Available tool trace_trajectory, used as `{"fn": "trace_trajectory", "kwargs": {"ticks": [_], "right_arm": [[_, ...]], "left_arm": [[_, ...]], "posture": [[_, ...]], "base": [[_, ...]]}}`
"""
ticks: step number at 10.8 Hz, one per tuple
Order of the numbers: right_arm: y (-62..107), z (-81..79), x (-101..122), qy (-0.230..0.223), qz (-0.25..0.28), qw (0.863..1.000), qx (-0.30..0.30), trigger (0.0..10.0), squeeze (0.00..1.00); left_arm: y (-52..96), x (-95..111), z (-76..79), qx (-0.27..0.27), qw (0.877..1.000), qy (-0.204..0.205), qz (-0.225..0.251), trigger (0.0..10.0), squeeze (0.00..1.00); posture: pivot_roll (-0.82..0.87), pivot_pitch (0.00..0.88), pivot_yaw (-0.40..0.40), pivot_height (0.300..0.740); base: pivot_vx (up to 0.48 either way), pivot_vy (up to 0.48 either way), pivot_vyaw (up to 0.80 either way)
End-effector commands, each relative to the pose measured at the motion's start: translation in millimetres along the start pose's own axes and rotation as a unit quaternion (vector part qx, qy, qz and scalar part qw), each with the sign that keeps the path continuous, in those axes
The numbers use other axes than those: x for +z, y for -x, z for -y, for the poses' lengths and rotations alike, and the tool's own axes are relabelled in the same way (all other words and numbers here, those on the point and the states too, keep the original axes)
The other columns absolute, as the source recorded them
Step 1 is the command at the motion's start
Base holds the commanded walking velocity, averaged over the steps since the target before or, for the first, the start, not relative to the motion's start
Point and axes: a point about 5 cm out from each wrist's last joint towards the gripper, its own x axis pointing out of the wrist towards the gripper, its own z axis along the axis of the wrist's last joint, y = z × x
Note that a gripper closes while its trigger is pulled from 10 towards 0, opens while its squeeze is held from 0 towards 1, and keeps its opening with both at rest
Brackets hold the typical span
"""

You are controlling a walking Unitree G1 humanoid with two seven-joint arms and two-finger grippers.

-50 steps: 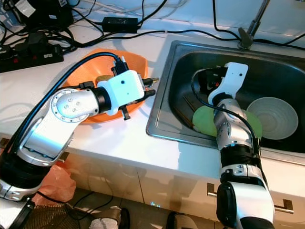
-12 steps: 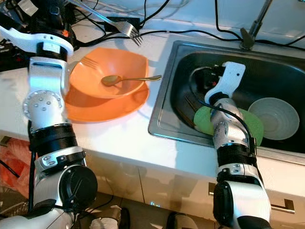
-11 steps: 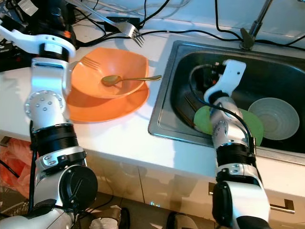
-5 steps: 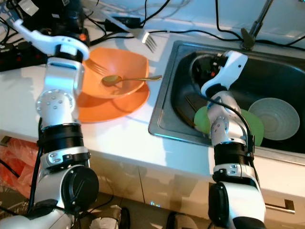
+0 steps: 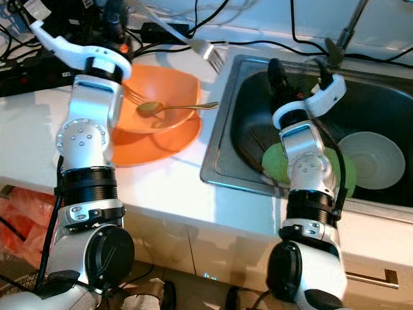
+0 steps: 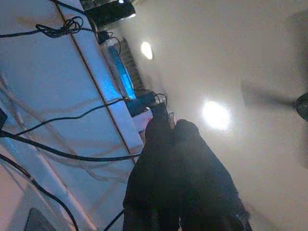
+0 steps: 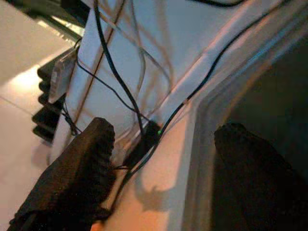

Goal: Kitchen organization

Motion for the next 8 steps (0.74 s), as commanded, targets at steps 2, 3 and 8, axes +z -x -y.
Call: {"fn": "trace_trajectory", "kwargs": {"ticks": [2,3,8], "right_arm": [[0.5,-5.5,0,0.012,-0.009,1.000,0.008,10.0,0.00],[2.0,-5.8,0,0.071,-0.018,0.997,0.008,10.0,0.00],[7.4,-21.5,5,0.505,-0.003,0.860,0.071,10.0,0.00]], "left_arm": [[-4.3,-35,13.9,-0.010,0.998,0.047,-0.030,10.0,0.00],[-4.8,-35,14.0,-0.011,0.998,0.045,-0.030,10.0,0.00],[-6.5,-35,14.8,-0.013,0.999,0.036,-0.031,10.0,0.00]], "posture": [[0.05,0.117,0.020,0.723],[0.05,0.120,0.019,0.723],[0.05,0.124,0.019,0.723]], "base": [[0.000,0.000,0.00],[0.000,0.000,0.00],[0.000,0.000,0.00]]}}
